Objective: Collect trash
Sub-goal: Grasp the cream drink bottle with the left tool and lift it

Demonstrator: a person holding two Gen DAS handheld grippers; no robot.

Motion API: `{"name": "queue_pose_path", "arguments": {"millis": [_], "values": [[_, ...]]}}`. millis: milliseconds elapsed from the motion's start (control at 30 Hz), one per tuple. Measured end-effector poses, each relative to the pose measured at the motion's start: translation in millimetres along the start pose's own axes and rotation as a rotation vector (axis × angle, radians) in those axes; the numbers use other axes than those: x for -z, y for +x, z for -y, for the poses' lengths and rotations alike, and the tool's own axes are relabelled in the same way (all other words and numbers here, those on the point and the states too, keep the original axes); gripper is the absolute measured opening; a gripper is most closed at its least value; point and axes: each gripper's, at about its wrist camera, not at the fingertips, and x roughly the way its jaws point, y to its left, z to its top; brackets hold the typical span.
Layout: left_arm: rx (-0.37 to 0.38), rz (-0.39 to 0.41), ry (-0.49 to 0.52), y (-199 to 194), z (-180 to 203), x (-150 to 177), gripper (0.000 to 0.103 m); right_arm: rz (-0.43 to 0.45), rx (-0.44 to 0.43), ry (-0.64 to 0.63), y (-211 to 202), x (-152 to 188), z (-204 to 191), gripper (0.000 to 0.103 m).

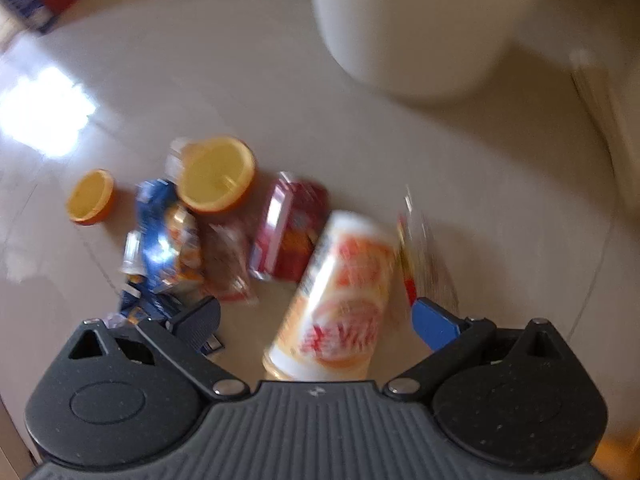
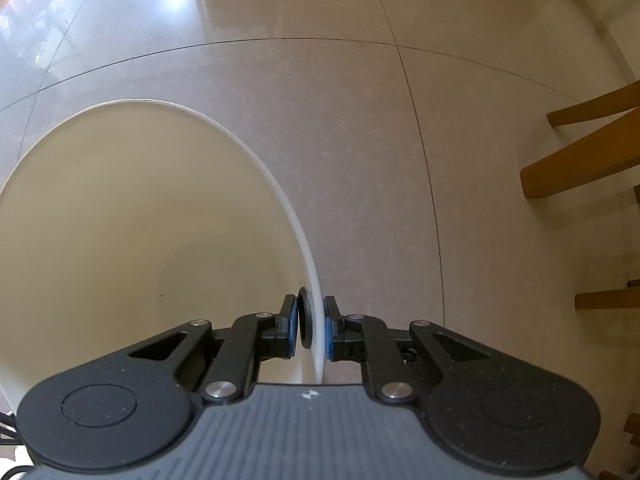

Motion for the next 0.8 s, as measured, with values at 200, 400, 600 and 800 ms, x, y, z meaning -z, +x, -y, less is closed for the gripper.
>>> {"name": "queue_pose_path", "arguments": {"millis": [200, 400, 600, 800], "values": [[0.016, -0.031, 0.164, 29.0, 16.3, 6.9, 0.094, -0.007, 0.001, 0.004, -0.6, -2.8, -0.5, 0.015], [0.019, -0.049, 0.162, 54.9, 12.4, -1.1, 0.081, -0.012, -0.006, 0.018, -0.4, -4.8, 2.2, 0.015], [0.080, -0.081, 0.095, 73.0, 13.4, -4.1, 0.069, -0.012, -0.007, 0.017, 0.6, -4.9, 3.8, 0.015], [0.081, -0.058, 0.043, 60.2, 5.2, -1.5, 0.069, -0.013, -0.009, 0.018, 2.0, -3.9, 4.8, 0.015]]}}
